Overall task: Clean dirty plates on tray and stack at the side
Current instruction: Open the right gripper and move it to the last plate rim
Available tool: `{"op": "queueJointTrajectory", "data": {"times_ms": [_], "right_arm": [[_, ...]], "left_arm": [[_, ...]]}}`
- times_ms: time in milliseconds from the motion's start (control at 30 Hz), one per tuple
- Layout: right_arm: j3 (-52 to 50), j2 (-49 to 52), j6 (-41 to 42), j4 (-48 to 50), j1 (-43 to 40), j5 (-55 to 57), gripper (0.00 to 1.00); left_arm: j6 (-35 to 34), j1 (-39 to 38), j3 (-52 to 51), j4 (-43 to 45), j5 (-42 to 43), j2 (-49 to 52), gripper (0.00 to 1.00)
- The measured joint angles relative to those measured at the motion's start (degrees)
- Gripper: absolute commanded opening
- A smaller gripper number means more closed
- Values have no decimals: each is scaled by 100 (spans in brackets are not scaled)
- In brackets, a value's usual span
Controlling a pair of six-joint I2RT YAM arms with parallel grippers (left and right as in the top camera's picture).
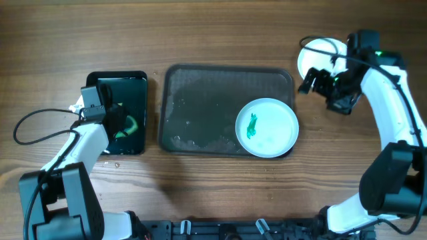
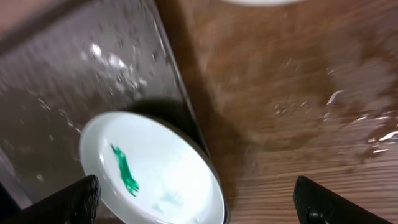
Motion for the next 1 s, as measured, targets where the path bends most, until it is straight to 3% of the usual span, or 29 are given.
{"op": "queueJointTrajectory", "data": {"times_ms": [67, 233, 567, 700, 800, 867, 1000], "right_arm": [[-385, 2, -66, 146, 170, -24, 98], [-1029, 9, -127, 603, 573, -44, 78], [-1576, 9, -33, 1091, 1086, 328, 75], [-1652, 9, 50, 1152, 1086, 435, 57], [-1888, 9, 76, 1207, 1086, 476, 32], [-1923, 9, 57, 1224, 1086, 485, 6], [-1902, -2, 74, 1215, 1084, 651, 4]], "left_arm": [[0, 0, 0, -4, 0, 0, 4], [0, 0, 0, -2, 0, 0, 4], [0, 0, 0, -4, 0, -2, 4], [0, 0, 0, -4, 0, 0, 4], [0, 0, 0, -4, 0, 0, 4], [0, 0, 0, -4, 0, 0, 4], [0, 0, 0, -4, 0, 0, 4]]}}
